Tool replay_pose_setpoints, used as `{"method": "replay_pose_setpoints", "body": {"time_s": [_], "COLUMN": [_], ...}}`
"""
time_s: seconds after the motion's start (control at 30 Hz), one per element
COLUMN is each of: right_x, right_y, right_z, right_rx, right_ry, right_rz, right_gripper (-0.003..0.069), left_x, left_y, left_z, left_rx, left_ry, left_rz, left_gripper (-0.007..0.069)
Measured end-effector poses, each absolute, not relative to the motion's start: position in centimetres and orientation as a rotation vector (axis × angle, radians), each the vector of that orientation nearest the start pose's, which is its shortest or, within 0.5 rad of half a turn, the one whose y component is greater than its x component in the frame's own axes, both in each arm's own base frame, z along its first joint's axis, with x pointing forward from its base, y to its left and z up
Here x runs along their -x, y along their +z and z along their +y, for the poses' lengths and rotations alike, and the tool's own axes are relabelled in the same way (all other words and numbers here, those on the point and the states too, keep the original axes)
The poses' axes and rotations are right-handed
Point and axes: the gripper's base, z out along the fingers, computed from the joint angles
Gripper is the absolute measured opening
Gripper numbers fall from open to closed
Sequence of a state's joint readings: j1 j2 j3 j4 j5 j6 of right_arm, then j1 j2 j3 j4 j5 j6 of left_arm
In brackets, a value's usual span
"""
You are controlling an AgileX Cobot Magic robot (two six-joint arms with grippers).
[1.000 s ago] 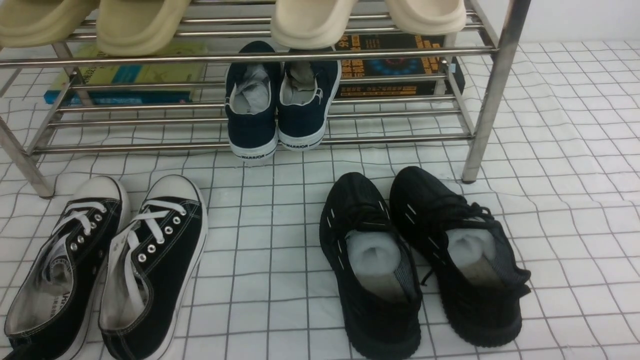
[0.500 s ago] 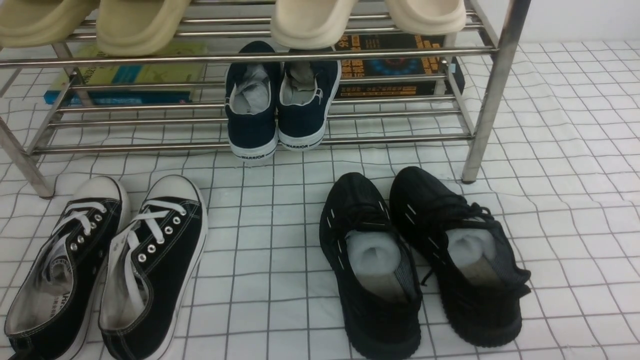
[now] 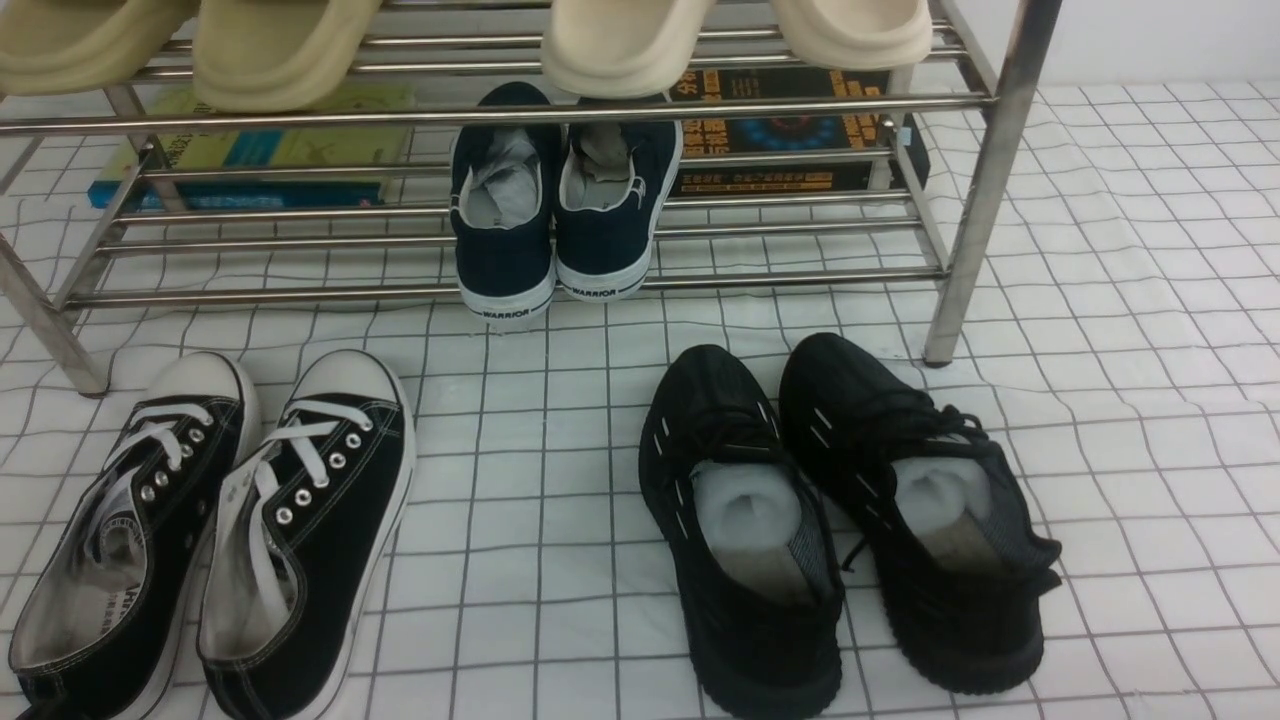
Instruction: Take the shoes off the shelf with your hand from the white checkered tablecloth.
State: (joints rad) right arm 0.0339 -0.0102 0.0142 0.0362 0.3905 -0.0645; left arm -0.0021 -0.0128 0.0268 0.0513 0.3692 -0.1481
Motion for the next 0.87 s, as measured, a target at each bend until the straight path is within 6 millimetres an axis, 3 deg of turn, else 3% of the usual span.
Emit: {"method": "replay_pose_setpoints", "body": {"time_s": [0.87], "right_x": [-5.19], "right_y": [17.39], "right_z": [0.3], "right_rx": [0.07], "right_ry": [0.015], "right_rz": [1.877], "right_gripper": [0.0239], "left_x": [-5.26], "left_y": [17.17], "left_z": [0.16], "left_rx": [0.104], "left_ry": [-0.053], "left_rz": [1.864], "left_gripper": [0.006]}}
